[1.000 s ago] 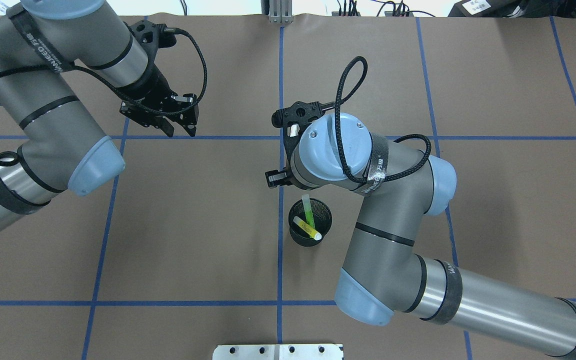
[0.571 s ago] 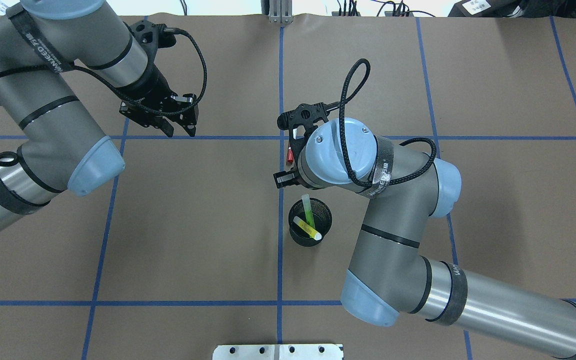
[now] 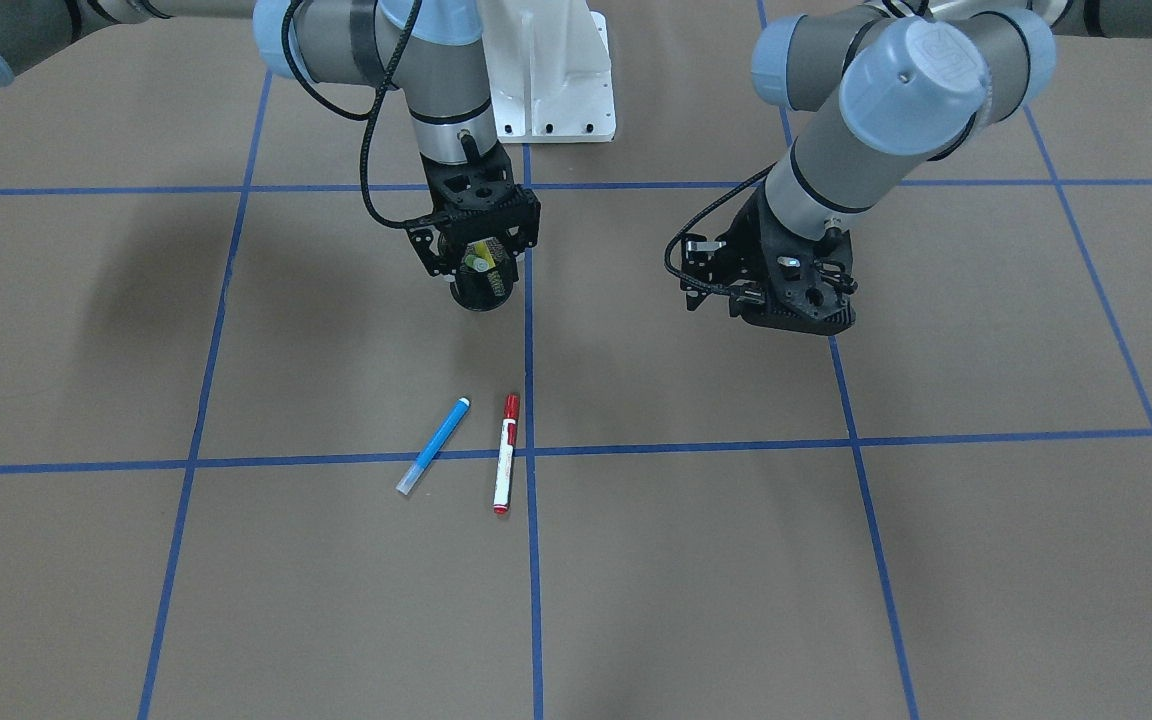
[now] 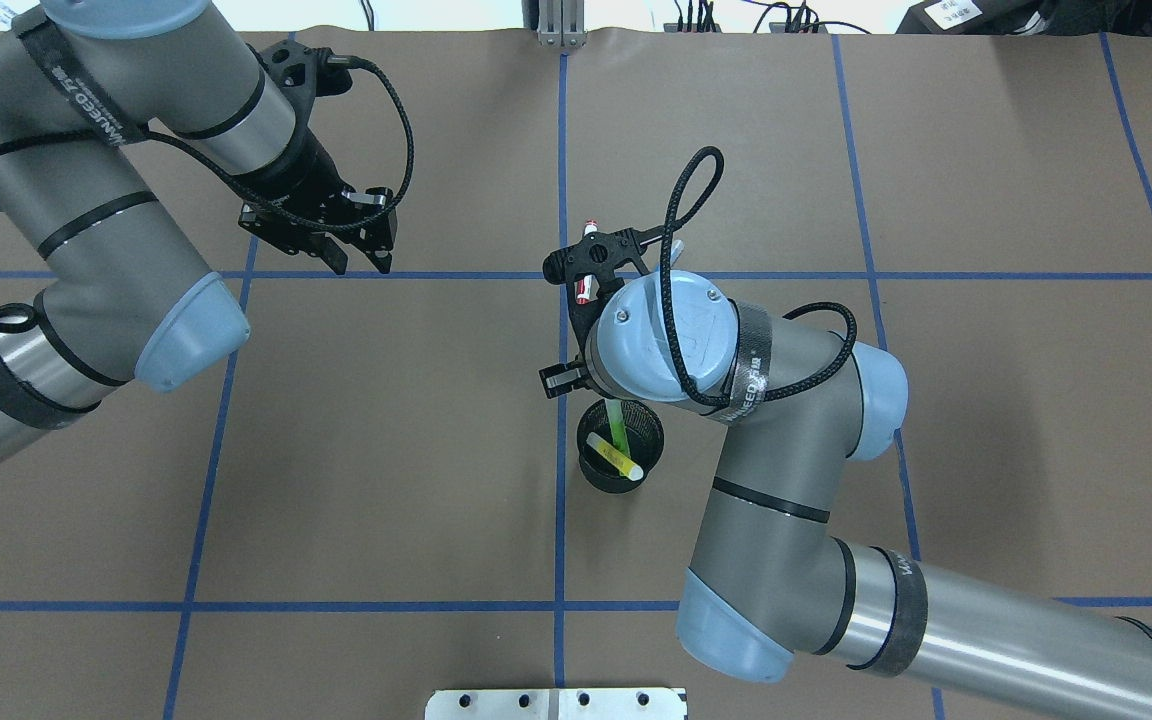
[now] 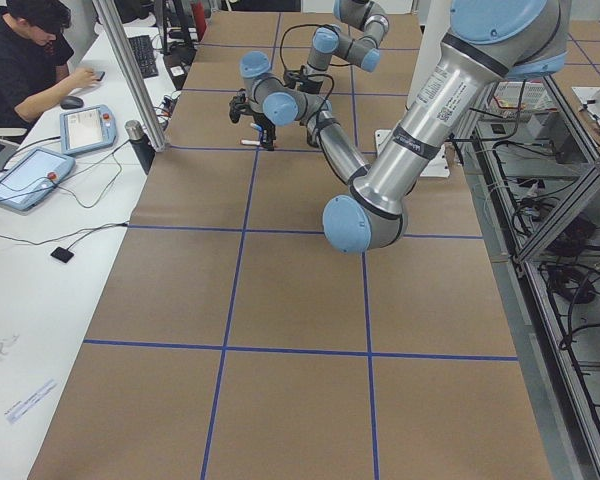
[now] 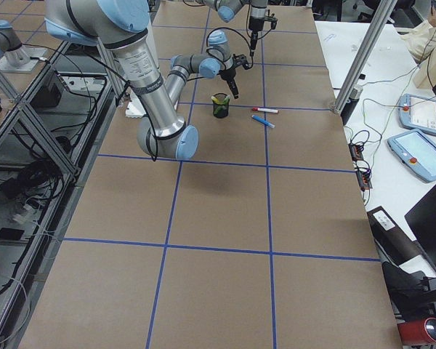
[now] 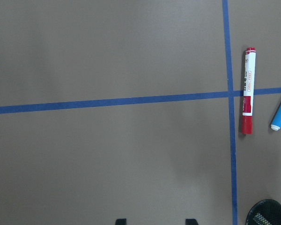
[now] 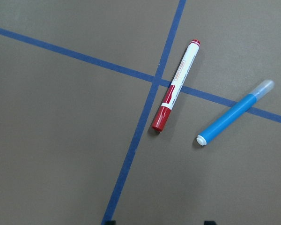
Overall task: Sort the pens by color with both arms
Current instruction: 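Lower the right gripper into the cup and grasp the green highlighter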
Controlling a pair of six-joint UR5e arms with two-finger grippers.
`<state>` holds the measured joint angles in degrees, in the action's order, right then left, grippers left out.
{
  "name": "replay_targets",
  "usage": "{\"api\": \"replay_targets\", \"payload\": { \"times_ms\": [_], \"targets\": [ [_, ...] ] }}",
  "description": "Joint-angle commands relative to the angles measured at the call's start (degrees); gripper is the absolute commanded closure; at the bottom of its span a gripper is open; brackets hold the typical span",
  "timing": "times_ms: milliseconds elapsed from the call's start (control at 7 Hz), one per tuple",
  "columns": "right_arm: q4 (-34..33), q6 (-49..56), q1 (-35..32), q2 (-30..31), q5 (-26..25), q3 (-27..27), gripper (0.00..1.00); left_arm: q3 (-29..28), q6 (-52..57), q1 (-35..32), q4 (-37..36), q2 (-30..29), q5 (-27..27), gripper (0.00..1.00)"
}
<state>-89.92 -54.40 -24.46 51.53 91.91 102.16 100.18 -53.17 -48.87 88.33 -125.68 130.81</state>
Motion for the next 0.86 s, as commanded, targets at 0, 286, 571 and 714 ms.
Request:
{"api": "replay_targets", "payload": {
  "times_ms": [0, 286, 571, 714],
  "targets": [
    [0.0, 0.0, 0.4, 0.8, -0.2, 0.5, 0.34, 0.0, 0.0, 0.0, -0.1, 0.0, 0.0, 0.48],
    [0.0, -0.1, 0.8, 1.1, -0.2, 0.9, 0.36, -0.1, 0.0, 0.0, -0.1, 0.0, 0.0, 0.48],
    [0.1, -0.2, 1.7, 1.1, -1.1, 0.9, 0.45, 0.0, 0.0, 0.0, -0.1, 0.7, 0.0, 0.48],
    [0.1, -0.2, 1.7, 1.1, -1.1, 0.9, 0.53, 0.0, 0.0, 0.0, -0.1, 0.8, 0.0, 0.48]
  ]
}}
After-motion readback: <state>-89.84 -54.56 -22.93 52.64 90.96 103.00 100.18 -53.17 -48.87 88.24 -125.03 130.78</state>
